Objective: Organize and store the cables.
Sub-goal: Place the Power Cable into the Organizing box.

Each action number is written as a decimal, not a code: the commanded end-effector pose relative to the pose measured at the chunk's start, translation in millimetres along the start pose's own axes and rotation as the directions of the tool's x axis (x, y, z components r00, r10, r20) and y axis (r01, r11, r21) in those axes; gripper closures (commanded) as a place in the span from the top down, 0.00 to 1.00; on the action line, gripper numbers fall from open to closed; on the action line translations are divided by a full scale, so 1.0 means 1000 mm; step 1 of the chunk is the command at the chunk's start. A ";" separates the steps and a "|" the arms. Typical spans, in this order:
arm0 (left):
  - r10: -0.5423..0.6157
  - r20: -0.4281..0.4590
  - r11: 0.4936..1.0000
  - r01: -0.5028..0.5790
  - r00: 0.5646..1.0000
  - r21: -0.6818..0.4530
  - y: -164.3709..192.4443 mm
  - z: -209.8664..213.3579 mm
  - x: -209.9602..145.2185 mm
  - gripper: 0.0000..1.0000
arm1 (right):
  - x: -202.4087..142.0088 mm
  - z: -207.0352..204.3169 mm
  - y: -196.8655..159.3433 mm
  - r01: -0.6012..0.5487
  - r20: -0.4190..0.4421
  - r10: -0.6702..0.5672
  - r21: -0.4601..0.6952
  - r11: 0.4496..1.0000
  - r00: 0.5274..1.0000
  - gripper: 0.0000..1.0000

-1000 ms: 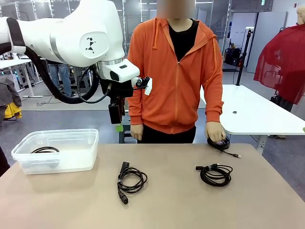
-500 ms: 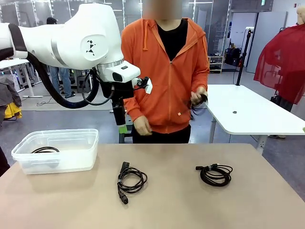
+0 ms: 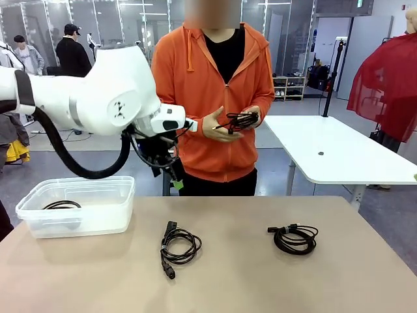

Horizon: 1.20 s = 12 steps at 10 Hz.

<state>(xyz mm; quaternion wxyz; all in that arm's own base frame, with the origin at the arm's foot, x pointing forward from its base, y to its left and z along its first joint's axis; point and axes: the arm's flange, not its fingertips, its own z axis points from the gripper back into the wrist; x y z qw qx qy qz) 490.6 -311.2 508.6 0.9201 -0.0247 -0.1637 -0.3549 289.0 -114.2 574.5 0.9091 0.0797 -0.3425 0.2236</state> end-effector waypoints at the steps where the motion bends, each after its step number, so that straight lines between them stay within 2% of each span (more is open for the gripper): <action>1: 0.176 0.001 0.983 -0.175 0.984 0.047 -0.012 -0.013 -0.013 1.00 | -0.001 0.000 -0.001 -0.003 0.004 0.003 0.006 1.000 1.000 1.00; 2: 0.268 -0.006 0.963 -0.268 0.963 0.033 -0.015 -0.023 -0.014 1.00 | -0.001 0.000 -0.001 -0.003 0.004 0.003 0.006 1.000 1.000 1.00; 3: 0.286 -0.057 0.958 -0.287 0.957 -0.016 -0.021 -0.032 -0.015 1.00 | -0.001 0.000 -0.001 -0.003 0.004 0.003 0.006 1.000 1.000 1.00; 4: 0.333 -0.074 0.942 -0.335 0.940 -0.014 -0.022 -0.040 -0.015 1.00 | -0.001 0.000 -0.001 -0.003 0.004 0.003 0.006 1.000 1.000 1.00; 5: 0.381 -0.053 0.924 -0.379 0.923 0.047 -0.018 -0.047 -0.018 1.00 | -0.001 0.000 -0.001 -0.003 0.004 0.003 0.006 1.000 1.000 1.00; 6: 0.371 -0.102 0.928 -0.365 0.923 0.073 -0.018 -0.057 -0.020 1.00 | -0.001 0.000 -0.001 -0.003 0.004 0.003 0.006 1.000 1.000 1.00; 7: 0.088 -0.281 0.996 -0.092 0.956 -0.001 -0.023 -0.055 -0.029 1.00 | -0.001 0.000 -0.001 -0.003 0.004 0.003 0.006 1.000 1.000 1.00; 8: 0.357 -0.087 0.934 -0.356 0.930 0.027 -0.017 -0.051 -0.020 1.00 | -0.001 0.000 -0.001 -0.003 0.004 0.003 0.006 1.000 1.000 1.00; 11: 0.357 -0.087 0.934 -0.356 0.930 0.027 -0.017 -0.051 -0.020 1.00 | -0.001 0.000 -0.001 -0.003 0.004 0.003 0.006 1.000 1.000 1.00; 12: 0.325 -0.123 0.946 -0.324 0.938 0.028 -0.018 -0.053 -0.021 1.00 | -0.001 0.000 -0.001 -0.003 0.004 0.003 0.006 1.000 1.000 1.00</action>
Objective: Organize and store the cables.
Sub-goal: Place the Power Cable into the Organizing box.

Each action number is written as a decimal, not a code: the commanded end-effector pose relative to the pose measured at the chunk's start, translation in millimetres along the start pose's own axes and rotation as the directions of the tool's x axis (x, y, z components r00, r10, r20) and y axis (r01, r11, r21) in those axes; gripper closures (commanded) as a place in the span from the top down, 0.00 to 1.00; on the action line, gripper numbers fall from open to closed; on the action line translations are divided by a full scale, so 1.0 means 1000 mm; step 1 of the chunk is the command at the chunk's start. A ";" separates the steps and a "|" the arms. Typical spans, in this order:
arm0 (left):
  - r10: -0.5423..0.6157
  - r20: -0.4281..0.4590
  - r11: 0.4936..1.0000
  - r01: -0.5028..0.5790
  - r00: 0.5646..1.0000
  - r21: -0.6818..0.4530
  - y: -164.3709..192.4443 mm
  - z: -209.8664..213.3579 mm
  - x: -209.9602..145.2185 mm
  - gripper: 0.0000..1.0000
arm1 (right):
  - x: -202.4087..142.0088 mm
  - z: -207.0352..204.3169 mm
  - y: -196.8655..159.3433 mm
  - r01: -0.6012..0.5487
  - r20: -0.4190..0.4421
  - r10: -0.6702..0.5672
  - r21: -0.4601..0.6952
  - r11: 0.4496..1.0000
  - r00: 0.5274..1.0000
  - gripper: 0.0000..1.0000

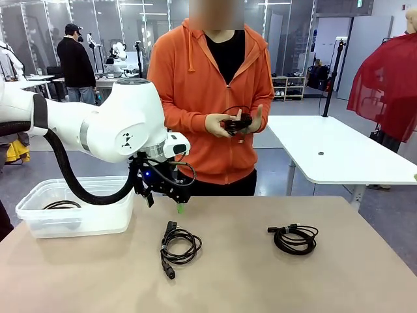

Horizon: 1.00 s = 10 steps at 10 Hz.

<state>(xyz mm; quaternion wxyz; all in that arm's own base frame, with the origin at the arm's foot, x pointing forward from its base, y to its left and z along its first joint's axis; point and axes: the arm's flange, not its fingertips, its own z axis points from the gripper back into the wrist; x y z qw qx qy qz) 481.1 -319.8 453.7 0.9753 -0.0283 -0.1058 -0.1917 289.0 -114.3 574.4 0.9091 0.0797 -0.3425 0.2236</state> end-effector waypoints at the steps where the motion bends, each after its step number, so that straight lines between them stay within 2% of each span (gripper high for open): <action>1: 0.084 -0.042 0.996 -0.084 0.996 -0.003 -0.001 -0.009 0.001 1.00 | -0.001 0.000 -0.001 -0.003 0.004 0.003 0.005 1.000 1.000 1.00; 3: 0.217 -0.064 0.976 -0.216 0.974 0.021 -0.003 -0.020 -0.005 1.00 | -0.001 0.000 -0.001 -0.003 0.004 0.003 0.005 1.000 1.000 1.00; 4: 0.268 -0.112 0.963 -0.268 0.957 0.014 -0.003 -0.029 -0.008 1.00 | -0.001 0.000 -0.001 -0.003 0.004 0.003 0.005 1.000 1.000 1.00; 6: 0.408 -0.108 0.912 -0.399 0.907 0.093 -0.002 -0.054 -0.010 1.00 | -0.001 0.000 -0.001 -0.003 0.004 0.003 0.005 1.000 1.000 1.00; 9: 0.500 -0.088 0.866 -0.494 0.862 0.081 0.010 -0.080 -0.010 1.00 | -0.001 0.000 -0.001 -0.003 0.004 0.003 0.005 1.000 1.000 1.00; 10: 0.517 -0.115 0.856 -0.512 0.848 0.067 0.016 -0.090 -0.009 1.00 | -0.001 0.000 -0.001 -0.003 0.004 0.003 0.005 1.000 1.000 1.00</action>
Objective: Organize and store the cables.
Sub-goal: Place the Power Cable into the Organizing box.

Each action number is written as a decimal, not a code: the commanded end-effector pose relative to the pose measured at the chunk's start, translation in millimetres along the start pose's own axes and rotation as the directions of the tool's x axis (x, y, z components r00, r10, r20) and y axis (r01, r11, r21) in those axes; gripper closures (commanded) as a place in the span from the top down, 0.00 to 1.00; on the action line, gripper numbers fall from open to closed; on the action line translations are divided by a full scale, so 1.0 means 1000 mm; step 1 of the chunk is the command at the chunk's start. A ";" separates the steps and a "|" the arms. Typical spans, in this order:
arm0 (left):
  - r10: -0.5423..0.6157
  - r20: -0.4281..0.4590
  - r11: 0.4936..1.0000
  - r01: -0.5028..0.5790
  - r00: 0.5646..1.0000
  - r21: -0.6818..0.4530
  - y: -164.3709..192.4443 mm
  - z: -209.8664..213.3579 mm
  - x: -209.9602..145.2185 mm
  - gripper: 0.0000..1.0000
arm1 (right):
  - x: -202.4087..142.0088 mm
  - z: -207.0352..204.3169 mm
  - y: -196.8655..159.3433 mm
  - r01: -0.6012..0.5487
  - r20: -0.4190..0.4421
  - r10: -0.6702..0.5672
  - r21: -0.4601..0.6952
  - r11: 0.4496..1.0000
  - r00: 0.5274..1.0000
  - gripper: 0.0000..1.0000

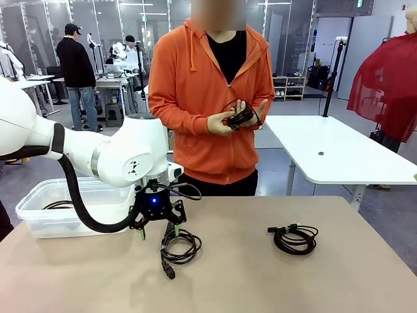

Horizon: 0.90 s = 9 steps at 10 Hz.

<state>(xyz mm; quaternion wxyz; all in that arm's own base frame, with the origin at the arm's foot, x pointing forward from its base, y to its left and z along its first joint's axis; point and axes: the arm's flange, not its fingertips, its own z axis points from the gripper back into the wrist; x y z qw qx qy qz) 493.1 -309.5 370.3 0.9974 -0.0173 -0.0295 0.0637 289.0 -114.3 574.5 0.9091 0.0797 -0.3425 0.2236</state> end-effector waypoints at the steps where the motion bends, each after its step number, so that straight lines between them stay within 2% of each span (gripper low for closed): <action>1: 0.027 -0.012 0.999 -0.027 1.000 -0.020 0.003 -0.017 0.006 1.00 | -0.001 0.000 -0.001 -0.003 0.004 0.003 0.005 1.000 1.000 1.00; 4: 0.021 -0.040 0.999 -0.023 0.999 -0.048 0.008 -0.038 0.013 1.00 | -0.001 0.000 -0.001 -0.003 0.004 0.003 0.005 1.000 1.000 1.00; 9: 0.013 -0.029 1.000 -0.013 0.999 0.010 0.004 -0.061 0.021 1.00 | -0.001 0.000 -0.001 -0.003 0.004 0.003 0.005 1.000 1.000 1.00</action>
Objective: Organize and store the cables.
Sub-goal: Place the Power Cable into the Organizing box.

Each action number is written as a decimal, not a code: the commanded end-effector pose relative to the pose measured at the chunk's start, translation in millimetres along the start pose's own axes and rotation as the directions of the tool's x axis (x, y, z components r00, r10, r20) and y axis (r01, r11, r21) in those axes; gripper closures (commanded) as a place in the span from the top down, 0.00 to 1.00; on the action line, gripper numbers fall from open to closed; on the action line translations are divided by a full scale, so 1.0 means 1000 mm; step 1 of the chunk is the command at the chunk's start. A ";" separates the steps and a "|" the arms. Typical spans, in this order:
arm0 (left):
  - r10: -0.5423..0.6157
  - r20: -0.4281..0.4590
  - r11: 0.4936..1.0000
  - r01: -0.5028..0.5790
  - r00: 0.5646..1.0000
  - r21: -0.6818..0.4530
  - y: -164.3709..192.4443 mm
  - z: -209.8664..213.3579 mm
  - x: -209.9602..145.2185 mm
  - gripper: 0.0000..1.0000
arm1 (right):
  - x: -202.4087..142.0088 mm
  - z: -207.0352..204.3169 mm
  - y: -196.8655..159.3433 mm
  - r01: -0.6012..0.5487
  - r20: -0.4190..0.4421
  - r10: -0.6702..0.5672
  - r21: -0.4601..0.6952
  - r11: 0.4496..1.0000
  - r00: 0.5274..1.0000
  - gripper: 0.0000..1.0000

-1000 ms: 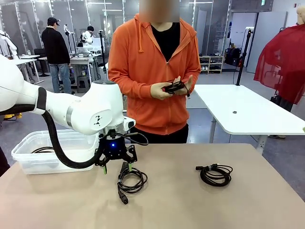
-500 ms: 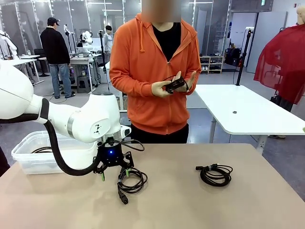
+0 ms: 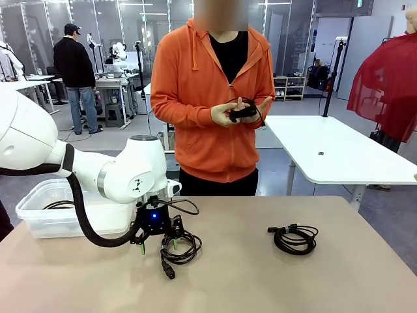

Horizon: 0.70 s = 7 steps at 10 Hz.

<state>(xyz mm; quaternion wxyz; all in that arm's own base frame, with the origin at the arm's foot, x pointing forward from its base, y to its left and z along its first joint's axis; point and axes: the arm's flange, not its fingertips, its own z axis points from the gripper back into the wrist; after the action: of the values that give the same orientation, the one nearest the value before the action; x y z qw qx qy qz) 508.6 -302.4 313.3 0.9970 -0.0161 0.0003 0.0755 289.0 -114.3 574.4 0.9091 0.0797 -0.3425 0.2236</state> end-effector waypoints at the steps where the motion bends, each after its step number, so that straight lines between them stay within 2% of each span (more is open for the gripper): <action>1: -0.035 0.041 0.999 0.035 0.999 -0.001 -0.005 -0.006 0.010 1.00 | -0.001 0.000 -0.001 -0.003 0.004 0.003 0.005 1.000 1.000 1.00; 2: -0.042 0.043 0.999 0.042 0.998 0.000 -0.005 -0.006 0.011 1.00 | -0.001 0.000 -0.001 -0.003 0.004 0.003 0.005 1.000 1.000 1.00; 4: -0.046 0.042 0.999 0.046 0.998 0.001 -0.006 -0.008 0.012 0.84 | -0.001 0.000 -0.001 -0.003 0.004 0.003 0.005 1.000 1.000 1.00; 6: -0.045 0.032 0.999 0.044 0.998 0.013 -0.006 -0.009 0.012 0.43 | -0.001 0.000 -0.001 -0.003 0.004 0.003 0.005 1.000 1.000 1.00; 7: -0.049 0.038 0.999 0.049 0.998 0.014 -0.005 -0.009 0.011 0.14 | -0.001 0.000 -0.001 -0.003 0.004 0.003 0.005 1.000 1.000 1.00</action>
<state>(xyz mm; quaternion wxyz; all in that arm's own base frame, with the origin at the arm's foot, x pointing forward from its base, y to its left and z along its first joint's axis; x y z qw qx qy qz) 515.4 -304.9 306.3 0.9980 -0.0126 -0.0054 0.0624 289.0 -114.3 574.5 0.9091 0.0797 -0.3425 0.2236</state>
